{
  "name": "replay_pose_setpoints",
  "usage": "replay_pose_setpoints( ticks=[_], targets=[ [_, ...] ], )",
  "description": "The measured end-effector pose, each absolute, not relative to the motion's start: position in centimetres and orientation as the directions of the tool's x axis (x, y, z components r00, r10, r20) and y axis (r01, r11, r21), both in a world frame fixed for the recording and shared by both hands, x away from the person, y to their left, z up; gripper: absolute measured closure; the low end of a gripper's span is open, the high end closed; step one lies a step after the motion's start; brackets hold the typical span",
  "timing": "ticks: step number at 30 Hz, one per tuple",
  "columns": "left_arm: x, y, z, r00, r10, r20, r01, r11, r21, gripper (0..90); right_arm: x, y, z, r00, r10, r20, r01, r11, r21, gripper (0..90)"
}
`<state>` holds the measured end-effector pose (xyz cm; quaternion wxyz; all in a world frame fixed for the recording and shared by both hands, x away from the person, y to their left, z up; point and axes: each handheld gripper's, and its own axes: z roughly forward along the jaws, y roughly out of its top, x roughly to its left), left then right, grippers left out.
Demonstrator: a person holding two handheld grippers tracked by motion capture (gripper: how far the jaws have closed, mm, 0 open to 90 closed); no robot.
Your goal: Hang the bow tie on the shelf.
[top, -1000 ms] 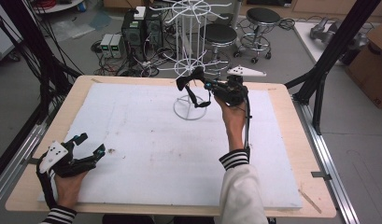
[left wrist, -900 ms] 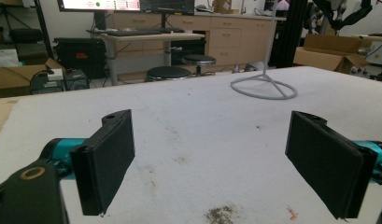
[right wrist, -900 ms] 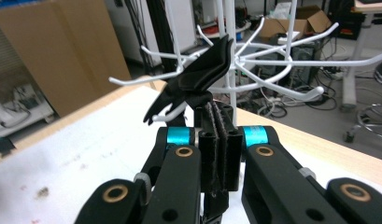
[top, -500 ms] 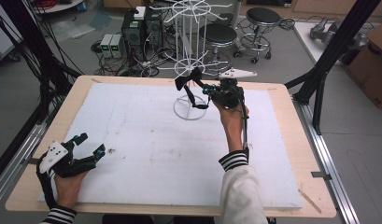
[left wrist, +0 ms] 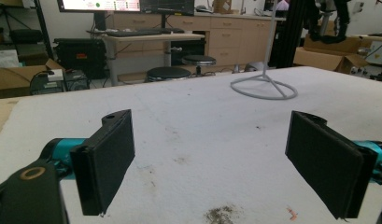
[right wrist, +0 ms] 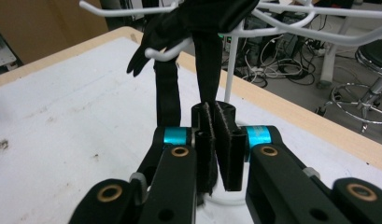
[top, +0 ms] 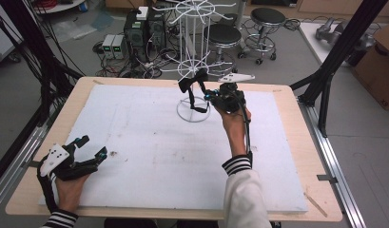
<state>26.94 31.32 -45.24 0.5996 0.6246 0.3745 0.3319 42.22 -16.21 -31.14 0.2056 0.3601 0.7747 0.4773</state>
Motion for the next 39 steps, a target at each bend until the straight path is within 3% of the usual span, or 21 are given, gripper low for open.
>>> replay_pose_setpoints(
  ticks=[5,8,13,20,29,39],
  targets=[
    [26.9,31.3,-45.2,0.499,0.866,-0.034,0.069,-0.001,0.998,16.1,42.1,-16.0,-31.1,-0.659,0.752,0.006,0.354,0.303,0.885,74.8],
    [26.9,31.3,-45.2,0.5,0.865,-0.031,0.066,-0.003,0.998,16.1,41.7,-15.8,-31.1,-0.647,0.762,-0.015,0.354,0.318,0.879,50.5],
    [26.9,31.3,-45.3,0.499,0.866,-0.029,0.06,-0.002,0.998,16.1,40.9,-16.0,-30.9,-0.634,0.774,-0.008,0.371,0.313,0.874,29.3],
    [27.0,31.3,-45.2,0.498,0.866,-0.033,0.07,-0.002,0.998,16.1,38.0,-17.2,-30.0,-0.628,0.778,-0.026,0.349,0.311,0.884,11.9],
    [26.9,31.2,-45.2,0.498,0.867,-0.023,0.063,-0.009,0.998,16.1,32.5,-20.7,-30.7,-0.634,0.773,-0.038,0.319,0.306,0.897,10.8],
    [26.9,31.2,-45.2,0.497,0.868,-0.013,0.06,-0.019,0.998,16.1,28.0,-24.3,-35.6,-0.589,0.804,-0.084,0.274,0.297,0.915,10.7]
  ],
)
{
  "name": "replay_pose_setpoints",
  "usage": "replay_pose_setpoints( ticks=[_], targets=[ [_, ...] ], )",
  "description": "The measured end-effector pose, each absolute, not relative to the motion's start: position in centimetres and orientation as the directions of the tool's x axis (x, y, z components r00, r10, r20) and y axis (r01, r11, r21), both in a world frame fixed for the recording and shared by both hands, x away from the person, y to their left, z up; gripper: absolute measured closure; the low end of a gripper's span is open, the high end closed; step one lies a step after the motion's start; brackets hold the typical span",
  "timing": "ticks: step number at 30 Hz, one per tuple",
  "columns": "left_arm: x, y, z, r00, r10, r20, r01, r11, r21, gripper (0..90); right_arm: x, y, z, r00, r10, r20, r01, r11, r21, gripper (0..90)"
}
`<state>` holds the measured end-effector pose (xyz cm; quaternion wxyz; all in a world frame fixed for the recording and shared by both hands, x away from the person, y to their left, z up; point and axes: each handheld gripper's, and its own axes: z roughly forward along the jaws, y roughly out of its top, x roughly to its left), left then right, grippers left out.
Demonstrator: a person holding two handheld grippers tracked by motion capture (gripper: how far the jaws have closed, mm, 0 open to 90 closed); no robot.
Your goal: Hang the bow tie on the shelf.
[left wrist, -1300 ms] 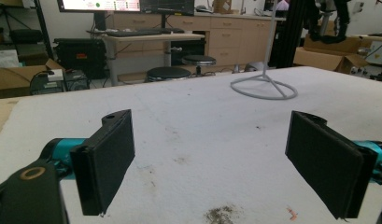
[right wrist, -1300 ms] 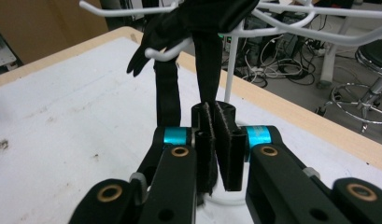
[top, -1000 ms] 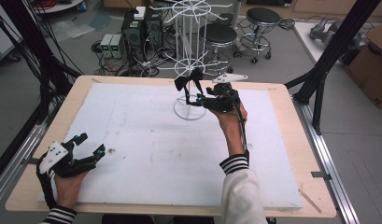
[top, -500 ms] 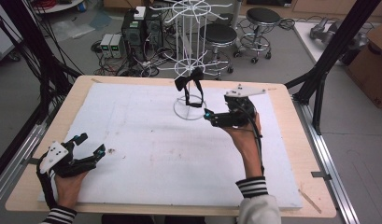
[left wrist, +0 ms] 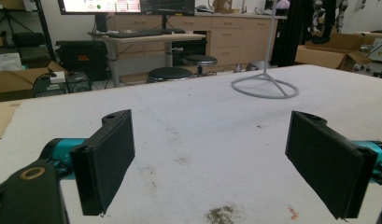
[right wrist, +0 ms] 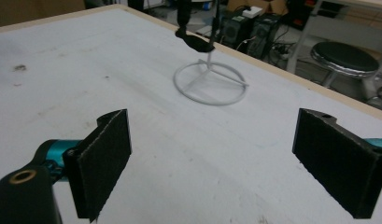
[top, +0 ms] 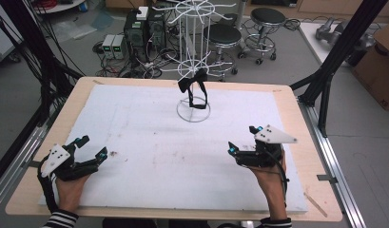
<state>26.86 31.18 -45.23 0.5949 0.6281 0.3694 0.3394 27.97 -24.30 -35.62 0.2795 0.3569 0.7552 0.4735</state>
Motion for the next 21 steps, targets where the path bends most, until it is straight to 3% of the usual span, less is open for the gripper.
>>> replay_pose_setpoints(
  ticks=[14,21],
  targets=[
    [26.7,31.2,-45.3,0.494,0.869,-0.008,0.047,-0.017,0.999,16.1,26.5,-26.6,-41.9,-0.488,0.871,-0.052,0.248,0.195,0.949,10.7],
    [26.7,31.2,-45.3,0.492,0.87,-0.005,0.042,-0.018,0.999,16.1,26.4,-27.1,-44.3,-0.432,0.901,-0.047,0.173,0.134,0.976,10.7]
  ],
)
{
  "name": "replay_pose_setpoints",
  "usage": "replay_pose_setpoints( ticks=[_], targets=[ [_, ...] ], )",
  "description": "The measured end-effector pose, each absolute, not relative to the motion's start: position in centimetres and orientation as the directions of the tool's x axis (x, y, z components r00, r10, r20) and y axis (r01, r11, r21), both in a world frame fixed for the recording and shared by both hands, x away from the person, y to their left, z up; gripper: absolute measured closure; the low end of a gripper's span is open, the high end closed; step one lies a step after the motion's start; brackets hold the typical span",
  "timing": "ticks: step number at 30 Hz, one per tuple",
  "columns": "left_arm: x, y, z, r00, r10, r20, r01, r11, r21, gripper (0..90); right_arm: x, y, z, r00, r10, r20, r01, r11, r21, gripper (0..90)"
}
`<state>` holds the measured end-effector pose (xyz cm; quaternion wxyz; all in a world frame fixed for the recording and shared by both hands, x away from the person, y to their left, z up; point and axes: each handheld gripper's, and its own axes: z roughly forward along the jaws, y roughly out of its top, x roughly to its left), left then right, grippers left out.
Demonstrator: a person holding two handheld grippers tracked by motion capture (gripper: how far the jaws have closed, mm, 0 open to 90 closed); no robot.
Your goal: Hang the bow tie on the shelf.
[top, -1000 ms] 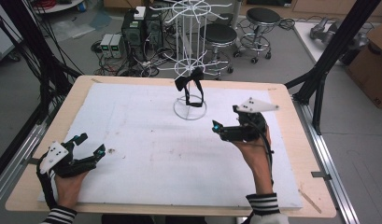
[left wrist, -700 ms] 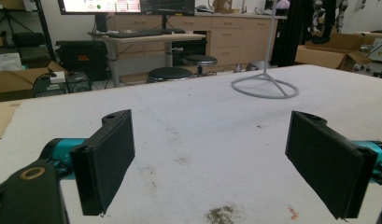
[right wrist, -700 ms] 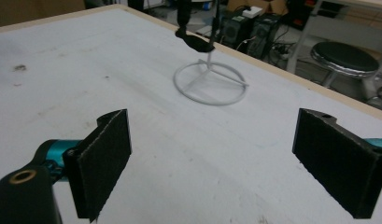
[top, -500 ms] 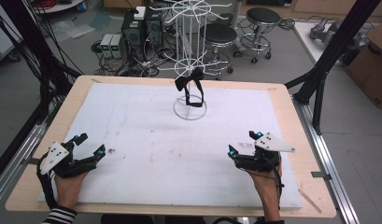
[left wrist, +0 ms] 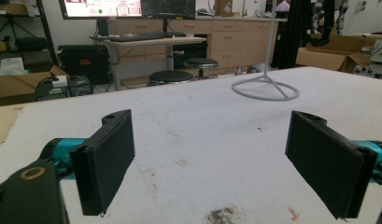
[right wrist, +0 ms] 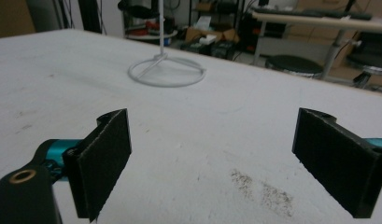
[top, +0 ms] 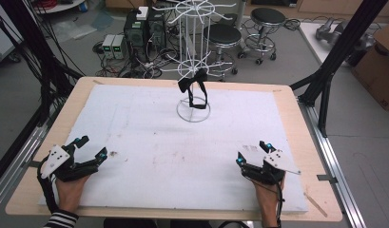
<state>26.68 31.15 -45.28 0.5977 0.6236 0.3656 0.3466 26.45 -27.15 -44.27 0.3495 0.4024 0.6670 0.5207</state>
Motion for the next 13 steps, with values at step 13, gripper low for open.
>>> replay_pose_setpoints(
  ticks=[13],
  targets=[
    [26.68,31.1,-45.29,0.491,0.871,-0.006,0.044,-0.017,0.999,16.1,26.54,-26.88,-44.97,-0.413,0.908,-0.071,0.16,0.149,0.976,10.8]
  ],
)
